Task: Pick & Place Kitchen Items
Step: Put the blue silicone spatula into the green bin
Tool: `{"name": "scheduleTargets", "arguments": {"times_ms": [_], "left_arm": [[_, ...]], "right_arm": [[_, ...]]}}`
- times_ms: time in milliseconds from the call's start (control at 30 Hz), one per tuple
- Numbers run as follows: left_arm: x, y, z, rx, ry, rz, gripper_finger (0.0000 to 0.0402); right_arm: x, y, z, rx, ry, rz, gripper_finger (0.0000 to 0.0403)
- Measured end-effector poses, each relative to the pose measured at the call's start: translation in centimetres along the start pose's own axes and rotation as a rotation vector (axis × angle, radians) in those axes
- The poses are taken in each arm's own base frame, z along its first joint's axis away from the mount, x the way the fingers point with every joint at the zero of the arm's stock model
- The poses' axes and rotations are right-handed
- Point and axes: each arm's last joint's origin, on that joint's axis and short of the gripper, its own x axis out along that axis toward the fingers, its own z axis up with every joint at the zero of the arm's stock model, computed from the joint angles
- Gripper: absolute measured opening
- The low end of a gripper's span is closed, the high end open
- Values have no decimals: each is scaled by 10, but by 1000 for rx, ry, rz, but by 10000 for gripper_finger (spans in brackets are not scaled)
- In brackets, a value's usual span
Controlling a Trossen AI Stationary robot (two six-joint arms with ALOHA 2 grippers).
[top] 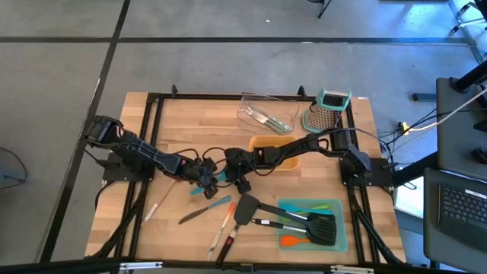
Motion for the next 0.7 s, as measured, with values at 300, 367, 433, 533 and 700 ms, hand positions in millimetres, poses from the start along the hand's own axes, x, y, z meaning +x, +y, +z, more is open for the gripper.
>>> {"name": "scheduleTargets", "arguments": {"times_ms": [300,367,433,533,700], "left_arm": [[-3,-1,5,41,-23,-35,21],[-6,-1,6,41,-41,-29,21],[-9,-2,8,48,-67,-22,19],[-13,-3,12,62,-115,-18,17],[-18,-6,13,111,-166,-9,5]], "right_arm": [[0,1,-3,38,32,8,172],[0,2,-4,26,45,9,147],[-1,2,-4,14,51,10,123],[-1,2,-4,12,54,10,98],[-2,1,0,47,73,17,85]]}}
